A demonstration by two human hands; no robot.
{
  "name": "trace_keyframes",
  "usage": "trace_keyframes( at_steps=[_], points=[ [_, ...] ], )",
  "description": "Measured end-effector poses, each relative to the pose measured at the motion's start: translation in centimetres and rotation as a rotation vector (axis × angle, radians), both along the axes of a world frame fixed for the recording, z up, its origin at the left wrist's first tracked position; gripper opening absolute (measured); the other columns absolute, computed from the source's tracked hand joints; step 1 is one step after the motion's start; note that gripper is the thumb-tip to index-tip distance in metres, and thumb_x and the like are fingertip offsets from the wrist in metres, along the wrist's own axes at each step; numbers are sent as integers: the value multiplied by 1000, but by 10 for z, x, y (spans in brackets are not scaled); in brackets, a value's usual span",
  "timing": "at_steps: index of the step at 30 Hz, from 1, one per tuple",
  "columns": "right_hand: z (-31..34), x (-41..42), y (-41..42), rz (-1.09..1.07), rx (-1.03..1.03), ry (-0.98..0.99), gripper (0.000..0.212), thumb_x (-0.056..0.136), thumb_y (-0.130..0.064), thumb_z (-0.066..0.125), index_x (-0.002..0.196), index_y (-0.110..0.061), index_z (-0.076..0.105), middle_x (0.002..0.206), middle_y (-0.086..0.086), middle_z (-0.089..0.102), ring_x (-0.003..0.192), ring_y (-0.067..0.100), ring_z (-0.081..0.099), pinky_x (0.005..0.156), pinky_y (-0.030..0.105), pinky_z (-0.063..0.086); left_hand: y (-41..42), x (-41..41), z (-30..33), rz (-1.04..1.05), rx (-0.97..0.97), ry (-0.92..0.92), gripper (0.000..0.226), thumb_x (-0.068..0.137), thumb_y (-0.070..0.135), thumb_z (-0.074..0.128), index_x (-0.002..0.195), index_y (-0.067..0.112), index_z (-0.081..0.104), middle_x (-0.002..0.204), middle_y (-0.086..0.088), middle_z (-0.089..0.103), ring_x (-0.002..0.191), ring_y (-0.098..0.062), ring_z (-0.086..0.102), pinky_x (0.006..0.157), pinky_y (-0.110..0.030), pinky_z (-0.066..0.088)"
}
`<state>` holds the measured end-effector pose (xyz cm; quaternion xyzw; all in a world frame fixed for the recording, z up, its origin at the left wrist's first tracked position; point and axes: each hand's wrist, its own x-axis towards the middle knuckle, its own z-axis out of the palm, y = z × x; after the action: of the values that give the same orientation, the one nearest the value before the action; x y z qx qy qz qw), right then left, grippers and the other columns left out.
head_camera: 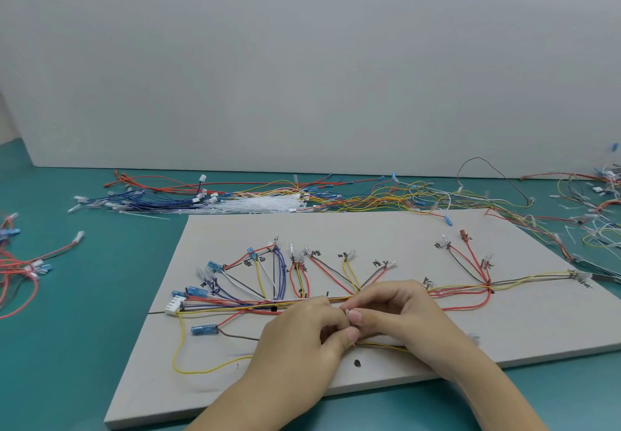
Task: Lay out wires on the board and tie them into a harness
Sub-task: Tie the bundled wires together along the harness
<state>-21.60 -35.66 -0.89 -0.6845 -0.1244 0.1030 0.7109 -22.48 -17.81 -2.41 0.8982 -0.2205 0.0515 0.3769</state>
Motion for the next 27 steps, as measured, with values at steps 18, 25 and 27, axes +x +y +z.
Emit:
trace_keyframes(
  at_steps=[18,25,27],
  points=[
    [-4,2,1,-18,-38,-88,13,80,10,69,78,-2,75,76,18,72,69,26,69,67,30,57,0,6,-5,21,-5,43,23,77,62,57,80,40,61,80,21,55,74,-1,52,61,-23,36],
    [-7,2,2,-81,-164,-213,10,72,-5,70,71,-13,75,70,8,70,67,16,66,66,24,52,0,2,-5,13,-13,12,21,76,59,59,82,39,60,89,24,54,80,2,52,60,-17,31],
    [-7,2,1,-59,-161,-211,7,73,-6,73,73,-12,75,71,8,71,69,16,67,66,24,52,0,2,-4,15,-9,12,21,77,57,61,83,37,60,86,24,54,78,1,51,59,-18,29]
  ],
)
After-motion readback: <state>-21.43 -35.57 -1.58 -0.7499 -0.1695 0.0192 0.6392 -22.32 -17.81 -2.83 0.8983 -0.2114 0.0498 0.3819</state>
